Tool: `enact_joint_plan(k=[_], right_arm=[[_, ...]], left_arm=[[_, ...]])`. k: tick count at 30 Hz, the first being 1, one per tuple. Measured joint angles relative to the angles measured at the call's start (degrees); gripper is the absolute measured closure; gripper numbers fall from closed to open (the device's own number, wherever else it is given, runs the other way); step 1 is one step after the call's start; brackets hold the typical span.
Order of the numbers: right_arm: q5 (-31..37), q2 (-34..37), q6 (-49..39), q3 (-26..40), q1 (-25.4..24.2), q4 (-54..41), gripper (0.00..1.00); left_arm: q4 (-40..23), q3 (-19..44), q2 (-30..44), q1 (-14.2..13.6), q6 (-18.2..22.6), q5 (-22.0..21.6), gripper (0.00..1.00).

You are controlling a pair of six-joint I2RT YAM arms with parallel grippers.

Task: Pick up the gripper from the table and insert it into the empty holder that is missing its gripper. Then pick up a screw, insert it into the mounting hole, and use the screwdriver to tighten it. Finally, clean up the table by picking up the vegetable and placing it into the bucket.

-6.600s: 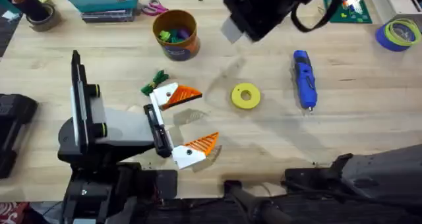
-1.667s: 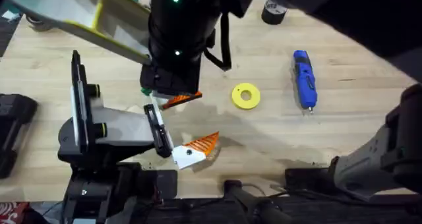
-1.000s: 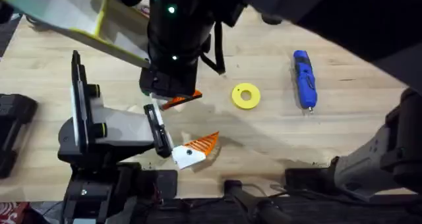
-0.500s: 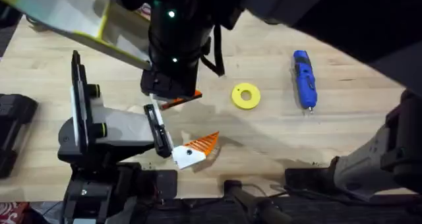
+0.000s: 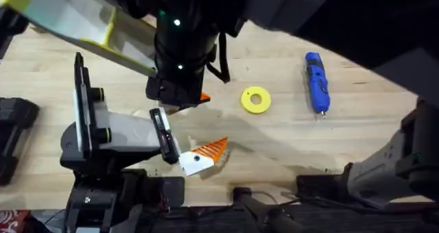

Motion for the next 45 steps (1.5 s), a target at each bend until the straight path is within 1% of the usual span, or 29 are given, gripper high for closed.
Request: enact_joint_plan(k=[33, 40, 45], right_arm=[[-0.09, 0.0, -0.03, -0.12, -0.28, 0.12, 0.996], [-0.09, 0.0, -0.03, -1.91, -0.31, 1.27, 0.996], [-0.09, 0.0, -0.03, -1.97, -0.33, 1.21, 0.996]], left_arm=[[0.0, 0.0, 0.02, 0.0, 0.0, 0.0, 0.015], [0.0, 0.0, 0.02, 0.0, 0.0, 0.02, 0.016], [-0.02, 0.0, -0.01, 0.0, 0.0, 0.2, 0.015]])
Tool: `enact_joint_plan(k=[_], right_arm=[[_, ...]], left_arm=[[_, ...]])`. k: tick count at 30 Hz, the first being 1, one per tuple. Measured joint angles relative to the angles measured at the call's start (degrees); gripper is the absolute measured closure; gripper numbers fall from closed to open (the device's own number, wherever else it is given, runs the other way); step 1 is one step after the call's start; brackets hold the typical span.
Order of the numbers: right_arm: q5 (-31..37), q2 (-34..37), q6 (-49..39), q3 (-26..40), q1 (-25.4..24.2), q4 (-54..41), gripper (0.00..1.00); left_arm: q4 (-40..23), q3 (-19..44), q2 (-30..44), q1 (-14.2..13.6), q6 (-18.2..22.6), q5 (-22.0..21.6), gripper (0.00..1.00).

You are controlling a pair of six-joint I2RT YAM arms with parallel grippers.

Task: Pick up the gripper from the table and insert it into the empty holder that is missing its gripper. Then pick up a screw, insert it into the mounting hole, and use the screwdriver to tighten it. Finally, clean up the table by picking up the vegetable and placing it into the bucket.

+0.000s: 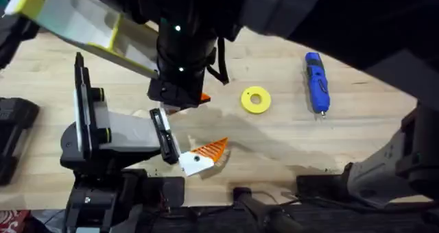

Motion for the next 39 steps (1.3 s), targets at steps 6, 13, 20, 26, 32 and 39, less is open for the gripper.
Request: enact_joint_plan(k=[6, 13, 20, 26, 32, 39], right_arm=[[0.0, 0.0, 0.0, -0.04, 0.0, 0.02, 0.996], [0.0, 0.0, 0.0, -1.87, 0.0, 0.88, 0.996], [-0.02, 0.0, 0.04, -3.6, -0.24, 3.38, 0.996], [-0.02, 0.0, 0.02, -3.67, -0.25, 3.45, 0.996], [-0.02, 0.0, 0.02, -3.67, -0.26, 3.45, 0.996], [0.14, 0.0, 0.22, -3.81, -0.33, 3.35, 0.418]], left_arm=[[-0.02, 0.0, 0.0, 0.0, 0.0, 0.0, 0.015], [-0.07, 0.0, 0.02, 0.0, -0.01, 0.21, 0.015], [-0.09, 0.0, 0.02, 0.02, -0.97, 0.15, 0.015], [-0.09, 0.0, 0.02, 0.02, -1.38, 0.15, 0.015], [-0.09, 0.0, 0.03, 0.02, -1.42, 0.15, 0.015], [-0.09, 0.0, 0.02, 0.02, -1.39, 0.39, 0.016]])
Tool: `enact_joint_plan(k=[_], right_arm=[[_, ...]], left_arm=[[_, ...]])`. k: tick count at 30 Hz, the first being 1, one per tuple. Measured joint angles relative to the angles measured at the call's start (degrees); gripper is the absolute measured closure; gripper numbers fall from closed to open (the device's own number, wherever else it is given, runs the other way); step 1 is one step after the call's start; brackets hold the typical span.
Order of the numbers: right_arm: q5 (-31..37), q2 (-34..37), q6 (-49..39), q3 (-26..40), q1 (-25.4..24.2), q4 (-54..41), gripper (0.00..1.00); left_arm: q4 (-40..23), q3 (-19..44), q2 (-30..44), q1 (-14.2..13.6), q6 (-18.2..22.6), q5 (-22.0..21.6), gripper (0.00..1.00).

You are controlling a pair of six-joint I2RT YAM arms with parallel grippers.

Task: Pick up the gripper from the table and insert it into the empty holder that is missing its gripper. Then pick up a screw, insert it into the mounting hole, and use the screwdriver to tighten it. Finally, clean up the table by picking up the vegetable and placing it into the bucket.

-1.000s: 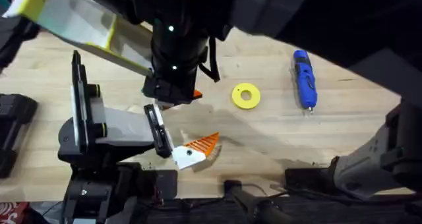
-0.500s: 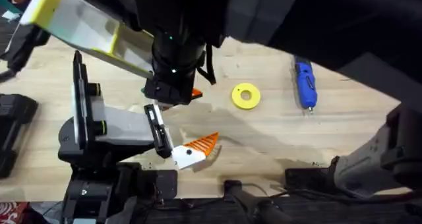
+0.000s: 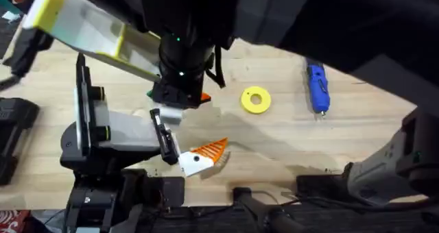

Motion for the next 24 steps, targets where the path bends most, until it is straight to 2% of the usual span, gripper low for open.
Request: enact_joint_plan(k=[2, 3, 4, 17, 24], right_arm=[[0.56, 0.0, -0.03, -0.16, -0.43, -0.59, 0.097], [0.6, -0.02, -0.2, -0.16, -0.77, -0.66, 0.033], [0.56, -0.02, -0.2, -0.16, -1.02, -0.6, 0.013], [0.25, -1.79, 0.73, -1.25, -1.4, -0.38, 0.006], [-0.32, -8.2, 1.33, -1.28, -5.23, -1.89, 0.005]], left_arm=[[-0.02, 0.0, 0.0, 0.05, 0.22, 0.0, 0.015], [-0.02, 0.0, 0.0, 0.04, 0.32, 0.03, 0.015], [-0.02, 0.0, 0.0, 0.06, 0.38, 0.02, 0.015], [0.0, 0.0, 0.0, 0.04, 1.16, 0.09, 0.015], [0.0, 0.0, 0.0, 0.04, 1.17, 0.07, 0.015]])
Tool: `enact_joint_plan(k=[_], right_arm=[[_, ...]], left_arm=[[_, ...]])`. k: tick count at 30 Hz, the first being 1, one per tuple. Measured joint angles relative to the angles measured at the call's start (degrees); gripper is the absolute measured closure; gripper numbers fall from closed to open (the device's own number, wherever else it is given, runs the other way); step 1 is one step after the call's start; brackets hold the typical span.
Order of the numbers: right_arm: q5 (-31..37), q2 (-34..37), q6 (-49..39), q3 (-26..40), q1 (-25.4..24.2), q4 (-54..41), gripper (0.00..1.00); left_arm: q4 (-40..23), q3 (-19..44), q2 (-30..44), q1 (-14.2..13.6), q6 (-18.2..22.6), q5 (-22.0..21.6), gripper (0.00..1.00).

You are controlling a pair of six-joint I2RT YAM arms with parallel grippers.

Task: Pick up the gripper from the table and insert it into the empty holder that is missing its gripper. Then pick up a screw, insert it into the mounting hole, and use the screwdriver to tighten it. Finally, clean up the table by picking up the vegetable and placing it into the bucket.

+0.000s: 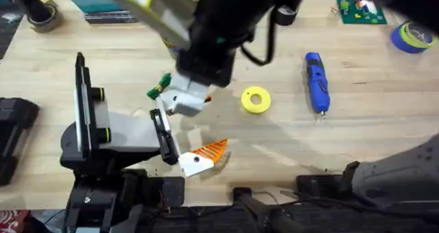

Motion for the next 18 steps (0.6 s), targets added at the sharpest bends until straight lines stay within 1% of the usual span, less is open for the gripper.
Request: enact_joint_plan(k=[5, 7, 9, 14, 18], right_arm=[[-0.02, -3.08, 0.0, -0.28, -2.22, -0.64, 0.005], [-0.08, -5.09, 0.0, -2.03, -3.22, 0.75, 0.005], [-0.39, -8.16, 0.0, -5.86, -4.46, 3.62, 0.006], [-0.9, -18.3, 0.04, -19.96, -7.61, 11.54, 0.005], [-1.36, -25.88, 0.2, -28.57, -9.7, 13.05, 0.004]], left_arm=[[0.0, 0.0, 0.0, 0.0, 0.0, 0.0, 0.015], [-0.01, 0.0, 0.0, 0.0, 0.0, 0.0, 0.015], [0.0, 0.0, -0.02, 0.0, 0.0, 0.0, 0.015], [0.0, 0.0, -0.01, 0.0, 0.02, 0.0, 0.015], [0.0, 0.0, 0.0, 0.0, 0.02, 0.0, 0.015]])
